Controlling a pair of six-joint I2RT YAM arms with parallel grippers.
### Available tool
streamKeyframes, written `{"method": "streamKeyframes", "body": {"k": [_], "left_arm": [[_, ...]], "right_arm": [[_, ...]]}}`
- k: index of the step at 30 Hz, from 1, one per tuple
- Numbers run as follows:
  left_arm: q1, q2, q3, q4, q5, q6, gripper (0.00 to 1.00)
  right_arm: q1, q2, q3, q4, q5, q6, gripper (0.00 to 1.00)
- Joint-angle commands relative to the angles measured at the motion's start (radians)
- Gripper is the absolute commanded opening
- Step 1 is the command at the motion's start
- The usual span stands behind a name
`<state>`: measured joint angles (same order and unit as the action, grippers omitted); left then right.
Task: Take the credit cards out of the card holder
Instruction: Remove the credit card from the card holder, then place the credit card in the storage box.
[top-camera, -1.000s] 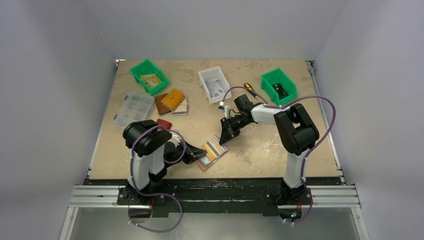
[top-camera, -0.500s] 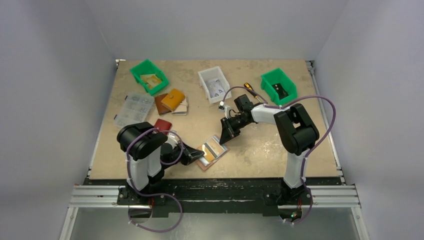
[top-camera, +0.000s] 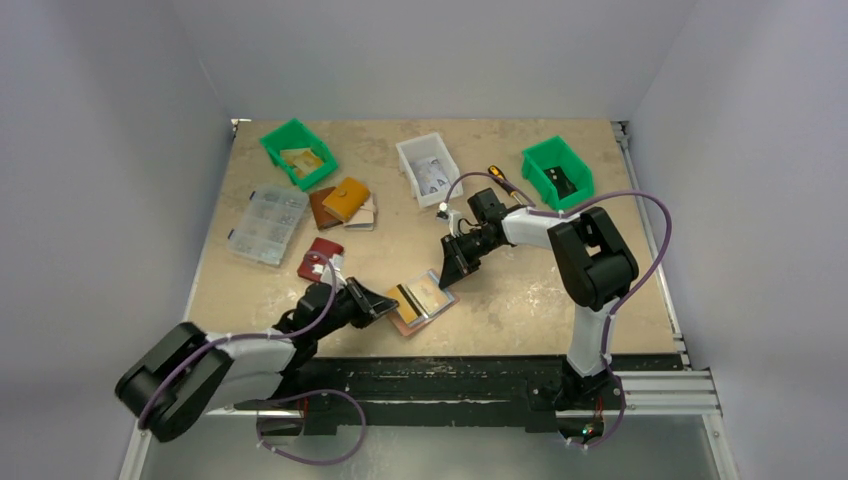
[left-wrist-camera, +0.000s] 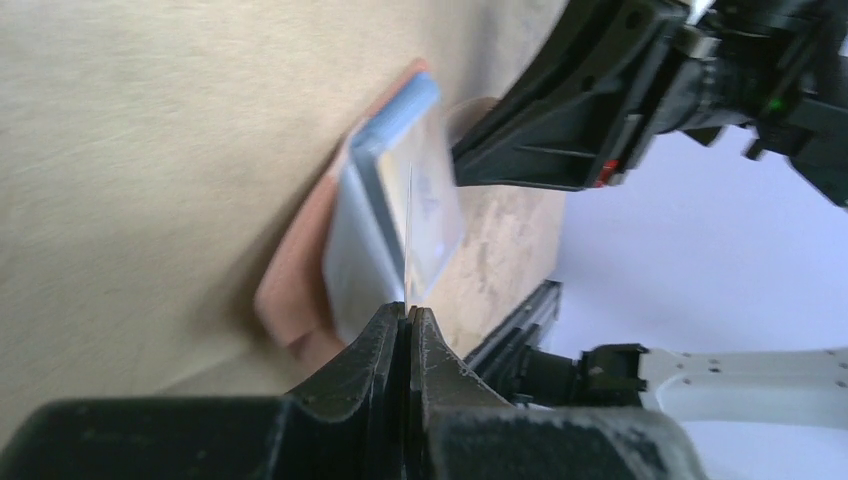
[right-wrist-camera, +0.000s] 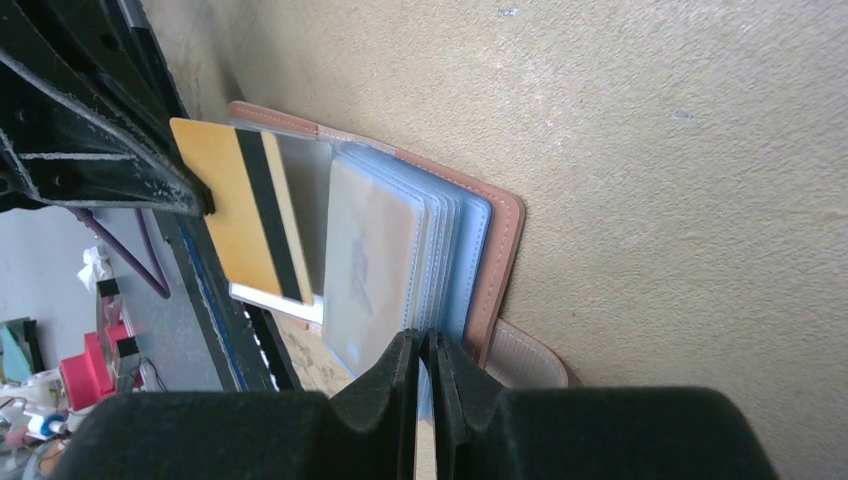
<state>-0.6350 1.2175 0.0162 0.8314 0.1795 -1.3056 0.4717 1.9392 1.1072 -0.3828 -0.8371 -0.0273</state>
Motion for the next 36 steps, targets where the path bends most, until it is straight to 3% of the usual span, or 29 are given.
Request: {"method": "streamKeyframes", "body": {"k": [1,8,15,22,27,33,36], "left_arm": [[0.010,-0.200,0.042,-0.508,-0.091,0.100,0.00],[0.010,-0.411,0.109,-0.737,-0.100,0.163,0.00],[0.010,-0.456,0.260,-0.884,-0.073,0.328,0.00],[-0.007,-0.409,0.407,-0.886,-0.034,0.550,0.00],[-0.068,-0.379,0.523,-0.811,0.006,0.712,0.00],[-0.143,-0.300,0.663,-0.810,0.027,0.872,0.00],[-0.192,-0.252,0.710,-0.812,0.010,0.922,0.00]], "right_arm": [[0.005,-0.012,0.020,0.000,0.083,-0.040,0.16],[0.004,-0.041,0.034,-0.032,0.089,-0.077,0.20],[0.005,-0.129,0.053,-0.080,0.051,-0.170,0.33],[0.005,-0.263,0.060,-0.152,-0.030,-0.326,0.45],[0.005,-0.384,0.077,-0.274,-0.156,-0.541,0.55],[-0.018,-0.527,0.067,-0.391,-0.275,-0.774,0.75],[-0.055,-0.554,0.068,-0.430,-0.313,-0.842,0.78]]}}
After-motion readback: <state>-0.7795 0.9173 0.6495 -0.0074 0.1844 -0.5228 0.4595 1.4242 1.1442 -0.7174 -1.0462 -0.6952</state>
